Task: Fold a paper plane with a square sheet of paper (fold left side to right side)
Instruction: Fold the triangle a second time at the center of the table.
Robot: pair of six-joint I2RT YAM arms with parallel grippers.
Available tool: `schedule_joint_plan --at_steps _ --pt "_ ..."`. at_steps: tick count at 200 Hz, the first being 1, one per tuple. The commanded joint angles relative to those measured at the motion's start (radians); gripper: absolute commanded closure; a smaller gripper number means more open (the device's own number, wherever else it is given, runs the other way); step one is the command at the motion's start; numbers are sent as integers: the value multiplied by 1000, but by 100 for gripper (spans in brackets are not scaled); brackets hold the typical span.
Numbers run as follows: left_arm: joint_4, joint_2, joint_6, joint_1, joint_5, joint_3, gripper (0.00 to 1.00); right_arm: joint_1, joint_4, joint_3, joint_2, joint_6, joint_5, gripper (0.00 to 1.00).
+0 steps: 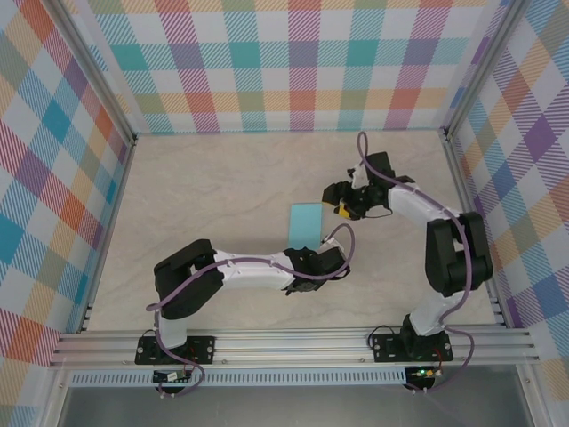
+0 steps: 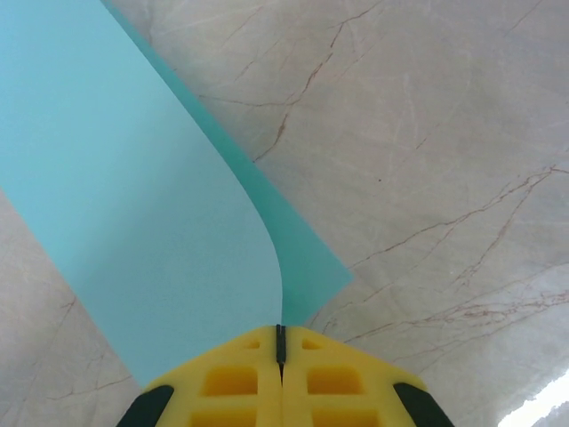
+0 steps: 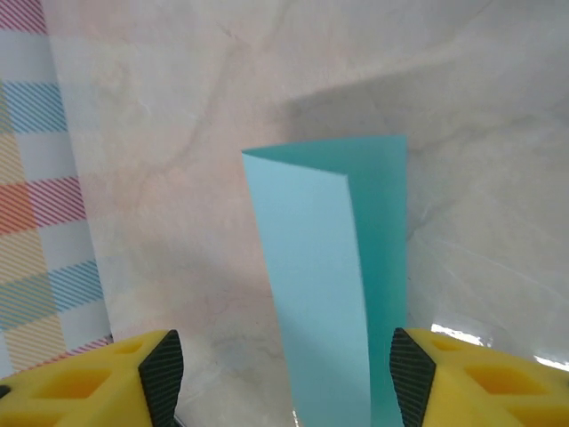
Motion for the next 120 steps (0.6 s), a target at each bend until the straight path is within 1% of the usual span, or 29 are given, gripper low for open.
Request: schedule_joint_plan --at_steps 1,11,29,54,62,77,97,120 --pt "22 -63 -33 31 57 -28 100 -23 -52 -49 -76 -53 36 29" --pt "30 -75 -44 46 80 -40 100 -23 -72 -73 -98 -73 60 30" --pt "47 -99 -64 72 126 -63 100 -23 -56 -148 -147 -76 76 39" --pt "75 -146 -90 112 189 -111 100 -15 30 -277 -203 -36 27 58" --pt "121 -163 -95 125 214 -127 100 -3 45 -302 -210 -31 18 64" --pt "138 -191 -106 151 251 -153 100 27 55 -346 -210 -23 18 73" --pt "135 -211 -106 177 279 -171 100 69 117 -401 -187 10 -1 84" --pt "129 -223 -105 197 297 -185 100 121 169 -417 -127 39 -13 90"
